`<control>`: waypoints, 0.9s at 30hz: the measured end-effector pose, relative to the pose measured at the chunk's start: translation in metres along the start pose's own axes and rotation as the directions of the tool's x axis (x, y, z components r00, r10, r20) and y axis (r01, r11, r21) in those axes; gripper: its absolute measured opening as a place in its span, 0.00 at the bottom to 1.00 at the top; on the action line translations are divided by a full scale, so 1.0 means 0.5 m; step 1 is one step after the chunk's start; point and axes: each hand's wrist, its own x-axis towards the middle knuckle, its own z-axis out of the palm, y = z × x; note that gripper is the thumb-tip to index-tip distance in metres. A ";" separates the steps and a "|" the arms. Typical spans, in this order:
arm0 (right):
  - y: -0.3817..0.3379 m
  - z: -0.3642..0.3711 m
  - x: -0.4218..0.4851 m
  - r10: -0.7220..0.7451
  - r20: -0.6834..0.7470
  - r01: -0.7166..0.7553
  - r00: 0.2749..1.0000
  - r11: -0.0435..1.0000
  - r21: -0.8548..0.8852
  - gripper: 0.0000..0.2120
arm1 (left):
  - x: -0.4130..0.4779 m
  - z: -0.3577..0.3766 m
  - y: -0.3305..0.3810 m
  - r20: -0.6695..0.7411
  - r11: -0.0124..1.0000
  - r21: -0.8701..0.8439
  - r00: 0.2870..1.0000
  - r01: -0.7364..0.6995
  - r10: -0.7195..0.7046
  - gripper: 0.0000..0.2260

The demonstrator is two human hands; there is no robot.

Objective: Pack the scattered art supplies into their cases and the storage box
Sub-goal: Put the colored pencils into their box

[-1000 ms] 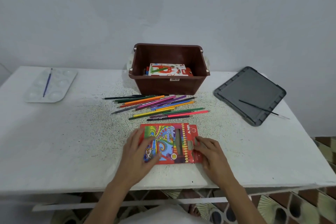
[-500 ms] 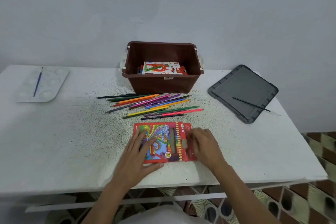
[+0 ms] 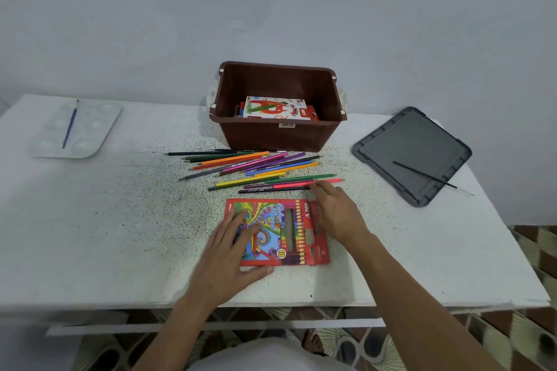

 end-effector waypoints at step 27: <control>0.006 0.003 0.010 0.059 -0.073 -0.075 0.996 0.967 -0.242 0.21 | 0.005 -0.002 0.000 0.003 1.000 0.008 1.000 0.015 -0.015 0.36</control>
